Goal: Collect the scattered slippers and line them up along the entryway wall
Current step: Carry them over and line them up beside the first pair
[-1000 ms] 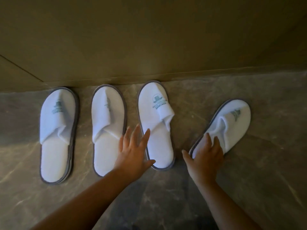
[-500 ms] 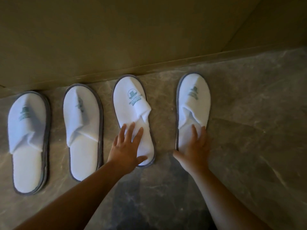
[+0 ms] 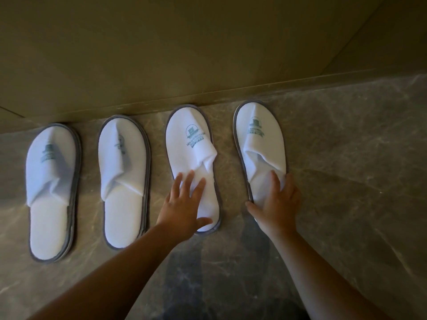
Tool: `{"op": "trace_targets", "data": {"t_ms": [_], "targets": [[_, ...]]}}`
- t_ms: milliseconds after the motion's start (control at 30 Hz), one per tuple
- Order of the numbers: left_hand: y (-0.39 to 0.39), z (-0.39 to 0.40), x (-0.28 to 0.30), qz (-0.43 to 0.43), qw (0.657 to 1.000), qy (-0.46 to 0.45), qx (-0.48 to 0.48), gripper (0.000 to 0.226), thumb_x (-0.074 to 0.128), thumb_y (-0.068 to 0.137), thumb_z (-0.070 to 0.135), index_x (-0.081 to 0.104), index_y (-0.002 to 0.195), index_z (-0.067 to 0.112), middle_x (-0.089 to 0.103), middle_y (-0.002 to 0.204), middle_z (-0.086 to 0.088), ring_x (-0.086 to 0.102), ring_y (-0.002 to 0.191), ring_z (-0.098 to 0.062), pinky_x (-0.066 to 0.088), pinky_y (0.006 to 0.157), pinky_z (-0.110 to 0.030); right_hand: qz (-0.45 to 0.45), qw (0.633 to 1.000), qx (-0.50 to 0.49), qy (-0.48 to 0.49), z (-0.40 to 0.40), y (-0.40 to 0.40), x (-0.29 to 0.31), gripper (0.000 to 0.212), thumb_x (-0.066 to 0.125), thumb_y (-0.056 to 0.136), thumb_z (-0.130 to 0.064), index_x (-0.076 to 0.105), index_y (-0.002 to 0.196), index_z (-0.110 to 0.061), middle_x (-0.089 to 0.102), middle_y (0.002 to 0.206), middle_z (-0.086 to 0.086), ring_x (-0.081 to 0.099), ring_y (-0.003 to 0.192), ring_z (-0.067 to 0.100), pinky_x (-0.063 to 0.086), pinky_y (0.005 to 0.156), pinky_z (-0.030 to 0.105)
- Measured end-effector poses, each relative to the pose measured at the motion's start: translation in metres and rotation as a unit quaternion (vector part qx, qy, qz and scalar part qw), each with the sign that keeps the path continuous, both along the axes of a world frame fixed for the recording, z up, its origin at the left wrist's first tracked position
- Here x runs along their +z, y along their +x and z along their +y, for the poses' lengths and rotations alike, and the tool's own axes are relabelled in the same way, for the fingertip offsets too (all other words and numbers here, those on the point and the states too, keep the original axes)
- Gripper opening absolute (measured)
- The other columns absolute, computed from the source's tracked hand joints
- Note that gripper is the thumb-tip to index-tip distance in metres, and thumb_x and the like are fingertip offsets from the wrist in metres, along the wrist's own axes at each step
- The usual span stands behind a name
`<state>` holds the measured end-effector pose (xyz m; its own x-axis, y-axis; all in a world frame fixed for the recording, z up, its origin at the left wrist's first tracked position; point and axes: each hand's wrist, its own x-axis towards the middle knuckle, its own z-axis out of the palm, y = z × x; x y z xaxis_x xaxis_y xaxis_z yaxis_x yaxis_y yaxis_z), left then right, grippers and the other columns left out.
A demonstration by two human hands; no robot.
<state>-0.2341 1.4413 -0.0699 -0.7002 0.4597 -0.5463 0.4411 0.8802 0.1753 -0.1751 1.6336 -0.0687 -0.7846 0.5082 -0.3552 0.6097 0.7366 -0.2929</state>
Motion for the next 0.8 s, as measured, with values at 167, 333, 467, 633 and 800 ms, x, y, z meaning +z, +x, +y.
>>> {"op": "trace_targets", "data": {"t_ms": [167,333,467,633,800], "targets": [[-0.0002,0.0002,0.0009,-0.007,1.0,-0.003,0.0,0.092,0.046,0.076,0.062,-0.007,0.141,0.024,-0.013,0.155,-0.006,-0.013,0.141,-0.033,0.008,0.114,-0.049,-0.003,1.0,0.007,-0.012,-0.0059,-0.0028,-0.0026,0.091,0.07,0.067,-0.043,0.016,0.137,-0.022,0.015,0.148,0.016,0.02,0.131,0.035,0.026,0.106,0.048],[-0.0007,0.0009,0.0011,-0.012,1.0,-0.004,0.003,0.091,0.046,0.076,0.061,-0.007,0.141,0.025,-0.013,0.155,-0.005,-0.014,0.141,-0.033,0.008,0.114,-0.049,0.005,1.0,0.01,-0.014,-0.0086,-0.0063,-0.0052,0.091,0.07,0.067,-0.042,0.017,0.137,-0.022,0.016,0.148,0.016,0.021,0.131,0.036,0.026,0.106,0.049],[-0.0002,0.0009,0.0006,-0.011,1.0,-0.004,0.002,0.091,0.045,0.076,0.062,-0.008,0.141,0.025,-0.014,0.155,-0.004,-0.014,0.141,-0.032,0.008,0.114,-0.048,0.012,1.0,0.009,-0.016,-0.0063,-0.009,-0.006,0.09,0.071,0.067,-0.04,0.017,0.137,-0.022,0.015,0.148,0.017,0.02,0.131,0.036,0.026,0.106,0.05],[0.0,0.0004,0.0006,-0.011,1.0,-0.007,0.001,0.091,0.045,0.076,0.062,-0.008,0.141,0.025,-0.015,0.155,-0.004,-0.015,0.141,-0.032,0.007,0.114,-0.048,0.009,1.0,0.011,-0.011,-0.0061,-0.0096,-0.006,0.091,0.071,0.067,-0.041,0.017,0.137,-0.022,0.015,0.149,0.017,0.02,0.131,0.037,0.026,0.106,0.052],[0.0005,0.0002,-0.0002,-0.008,1.0,-0.002,0.004,0.091,0.046,0.076,0.062,-0.007,0.141,0.025,-0.013,0.155,-0.005,-0.014,0.141,-0.032,0.006,0.114,-0.048,0.005,1.0,0.018,-0.012,-0.0095,-0.0092,-0.0071,0.092,0.07,0.068,-0.042,0.013,0.138,-0.023,0.013,0.15,0.016,0.019,0.132,0.036,0.026,0.106,0.05]]}}
